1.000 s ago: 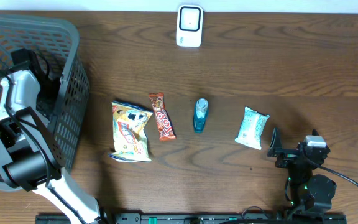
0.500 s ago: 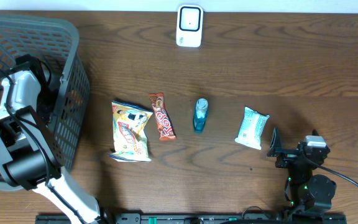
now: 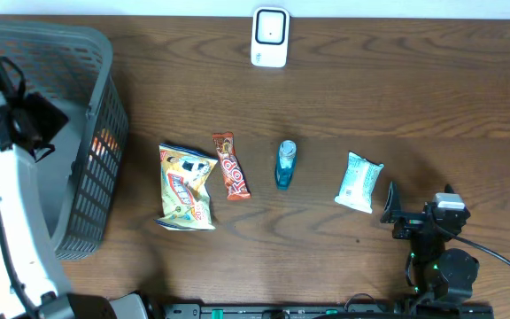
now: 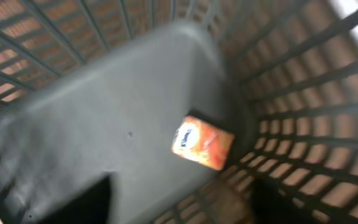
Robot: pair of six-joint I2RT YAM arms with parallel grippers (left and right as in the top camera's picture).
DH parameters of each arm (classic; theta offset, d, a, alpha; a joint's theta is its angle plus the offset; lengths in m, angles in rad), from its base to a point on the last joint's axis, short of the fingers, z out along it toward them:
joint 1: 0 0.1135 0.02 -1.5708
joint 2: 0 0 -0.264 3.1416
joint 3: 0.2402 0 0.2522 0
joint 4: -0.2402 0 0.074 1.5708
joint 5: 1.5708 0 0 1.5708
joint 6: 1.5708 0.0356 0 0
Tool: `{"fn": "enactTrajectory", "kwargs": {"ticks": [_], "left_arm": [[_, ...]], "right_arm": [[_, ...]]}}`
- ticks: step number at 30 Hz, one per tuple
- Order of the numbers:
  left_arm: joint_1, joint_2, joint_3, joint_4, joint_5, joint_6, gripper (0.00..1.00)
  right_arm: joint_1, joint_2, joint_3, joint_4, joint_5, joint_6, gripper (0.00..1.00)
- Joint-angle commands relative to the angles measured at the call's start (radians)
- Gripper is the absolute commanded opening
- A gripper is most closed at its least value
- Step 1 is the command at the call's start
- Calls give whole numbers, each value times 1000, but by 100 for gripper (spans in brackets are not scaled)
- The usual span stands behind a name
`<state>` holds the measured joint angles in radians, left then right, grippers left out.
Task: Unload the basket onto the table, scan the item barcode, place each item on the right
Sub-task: 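Reach the left gripper into the basket and grasp the orange tissue pack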
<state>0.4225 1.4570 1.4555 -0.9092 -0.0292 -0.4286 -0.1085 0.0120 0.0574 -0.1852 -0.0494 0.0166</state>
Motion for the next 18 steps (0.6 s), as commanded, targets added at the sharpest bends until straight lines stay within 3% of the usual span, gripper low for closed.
{"fn": "enactTrajectory", "kwargs": {"ticks": [1,5,9,13,18], "left_arm": [[2,47,-19,-3,-9,-148,98],[2,118,-62,-6,39,-436,98],[2,209,-63,13,185,-583,98],[2,313,-63,32,301,-803,98],[2,413,-63,32,310,-906,98]], "right_arm": [[8,-5,-3,0,-2,-11,99],[8,-5,-3,0,-2,-11,99],[8,-5,-3,0,-2,-11,99],[8,-5,-3,0,-2,-11,99],[8,-5,-3,0,-2,-11,99]]}}
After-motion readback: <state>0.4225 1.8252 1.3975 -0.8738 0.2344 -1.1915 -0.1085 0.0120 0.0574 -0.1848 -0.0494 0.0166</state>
